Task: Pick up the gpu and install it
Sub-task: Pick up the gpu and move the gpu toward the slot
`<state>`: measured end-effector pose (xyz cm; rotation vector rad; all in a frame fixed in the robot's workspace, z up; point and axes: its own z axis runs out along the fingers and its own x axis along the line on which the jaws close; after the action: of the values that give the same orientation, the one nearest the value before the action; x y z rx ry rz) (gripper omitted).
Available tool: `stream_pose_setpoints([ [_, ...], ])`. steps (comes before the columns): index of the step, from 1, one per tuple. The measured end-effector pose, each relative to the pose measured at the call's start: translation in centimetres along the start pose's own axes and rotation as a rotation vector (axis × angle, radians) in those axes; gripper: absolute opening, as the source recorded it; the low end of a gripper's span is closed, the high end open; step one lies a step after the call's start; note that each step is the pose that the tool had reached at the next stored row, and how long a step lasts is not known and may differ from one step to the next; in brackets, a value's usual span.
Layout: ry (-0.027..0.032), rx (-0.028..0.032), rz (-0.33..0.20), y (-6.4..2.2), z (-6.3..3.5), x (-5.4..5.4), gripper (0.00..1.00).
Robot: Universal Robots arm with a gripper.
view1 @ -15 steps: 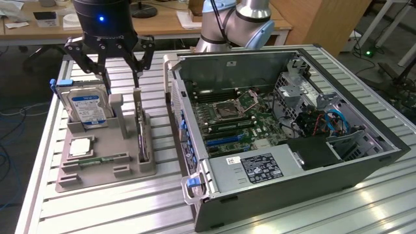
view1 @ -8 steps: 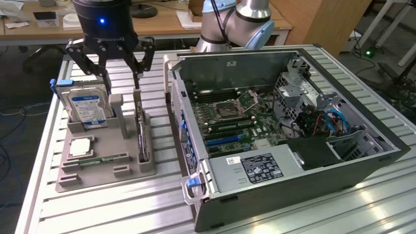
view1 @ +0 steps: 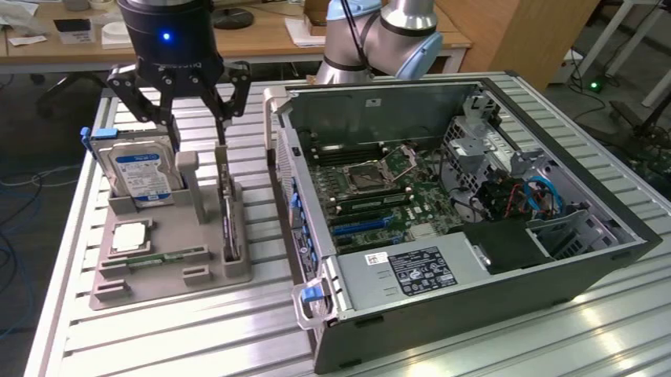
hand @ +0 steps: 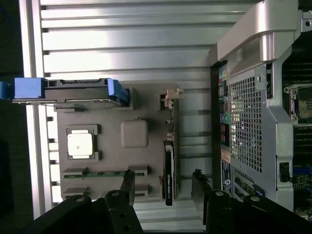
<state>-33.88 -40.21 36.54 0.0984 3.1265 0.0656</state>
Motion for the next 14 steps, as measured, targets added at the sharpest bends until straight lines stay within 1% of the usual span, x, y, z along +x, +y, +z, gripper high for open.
stream_pose_setpoints([
  [14, 0.0000, 0.0024, 0.000, -0.17, 0.27, -0.01, 0.59],
])
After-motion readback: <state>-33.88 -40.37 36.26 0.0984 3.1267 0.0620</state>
